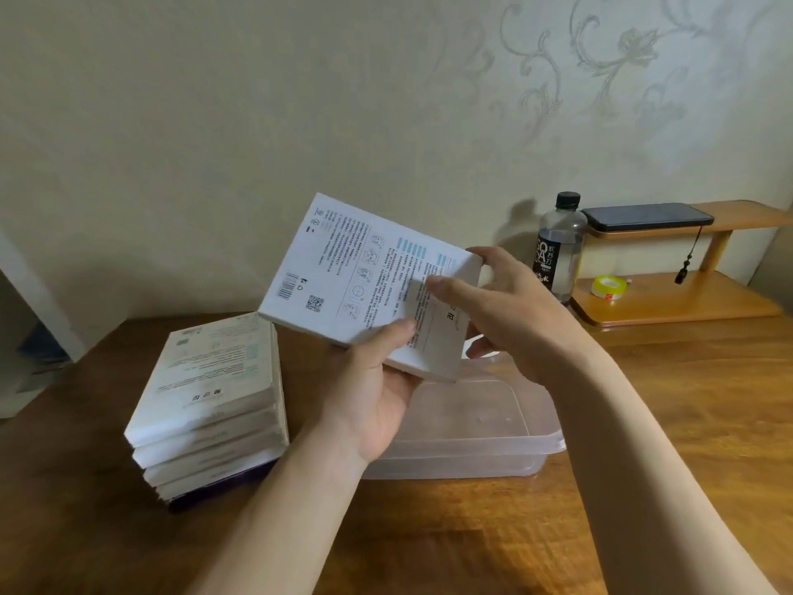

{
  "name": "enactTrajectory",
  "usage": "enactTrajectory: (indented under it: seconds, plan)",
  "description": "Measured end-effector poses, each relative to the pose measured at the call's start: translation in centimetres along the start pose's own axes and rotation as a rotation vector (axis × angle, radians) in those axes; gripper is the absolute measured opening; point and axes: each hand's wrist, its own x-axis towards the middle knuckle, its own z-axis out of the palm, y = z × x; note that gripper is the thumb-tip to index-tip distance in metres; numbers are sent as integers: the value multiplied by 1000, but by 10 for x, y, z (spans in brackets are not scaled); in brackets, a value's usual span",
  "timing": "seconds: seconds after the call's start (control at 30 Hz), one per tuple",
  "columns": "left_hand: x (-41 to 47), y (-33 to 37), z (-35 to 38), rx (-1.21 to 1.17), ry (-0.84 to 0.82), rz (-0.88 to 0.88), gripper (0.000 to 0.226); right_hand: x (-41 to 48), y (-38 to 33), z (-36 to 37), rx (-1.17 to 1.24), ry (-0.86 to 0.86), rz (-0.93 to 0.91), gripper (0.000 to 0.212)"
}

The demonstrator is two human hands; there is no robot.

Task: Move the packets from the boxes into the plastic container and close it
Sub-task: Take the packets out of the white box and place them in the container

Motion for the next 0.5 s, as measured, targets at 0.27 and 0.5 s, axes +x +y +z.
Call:
enactTrajectory:
  seconds: [0.27, 0.5]
  plan:
    - [8, 2, -9, 23, -46, -9, 65, 6, 5, 2, 75, -7, 44, 48]
    - [10, -4, -20, 100, -35, 3, 66, 8, 11, 4, -148, 85, 88, 80]
